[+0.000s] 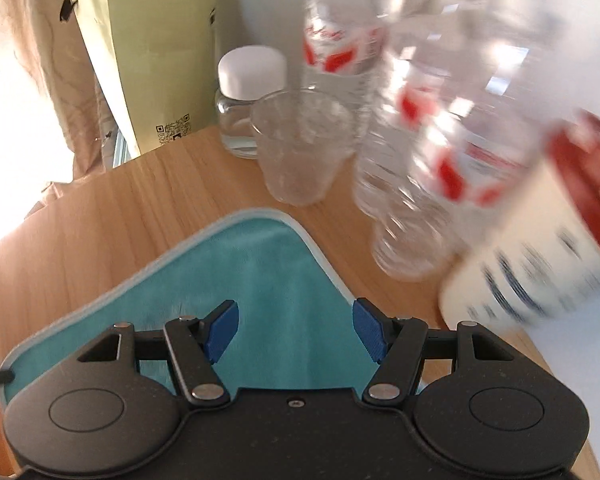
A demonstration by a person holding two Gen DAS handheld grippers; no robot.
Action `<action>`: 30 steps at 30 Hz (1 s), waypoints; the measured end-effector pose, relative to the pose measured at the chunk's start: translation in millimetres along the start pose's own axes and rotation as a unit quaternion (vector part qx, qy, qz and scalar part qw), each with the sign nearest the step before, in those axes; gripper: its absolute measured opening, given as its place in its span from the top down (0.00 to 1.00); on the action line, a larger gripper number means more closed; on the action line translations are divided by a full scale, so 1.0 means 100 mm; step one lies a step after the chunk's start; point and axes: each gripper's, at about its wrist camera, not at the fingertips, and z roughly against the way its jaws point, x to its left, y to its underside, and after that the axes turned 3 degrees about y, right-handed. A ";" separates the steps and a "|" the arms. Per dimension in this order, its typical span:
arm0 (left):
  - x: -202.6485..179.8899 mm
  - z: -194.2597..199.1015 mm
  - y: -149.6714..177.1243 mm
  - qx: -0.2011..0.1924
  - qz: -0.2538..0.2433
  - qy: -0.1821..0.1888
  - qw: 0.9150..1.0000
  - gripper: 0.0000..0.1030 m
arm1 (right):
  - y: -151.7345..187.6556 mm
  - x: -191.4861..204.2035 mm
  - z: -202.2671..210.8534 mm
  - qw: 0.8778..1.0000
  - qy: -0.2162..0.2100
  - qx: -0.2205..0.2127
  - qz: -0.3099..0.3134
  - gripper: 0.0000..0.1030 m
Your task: Fold towel
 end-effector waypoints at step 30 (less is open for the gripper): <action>-0.19 0.02 -0.02 0.027 0.010 0.056 0.998 0.91 | -0.49 0.20 -0.67 0.989 -0.107 0.059 0.087 0.89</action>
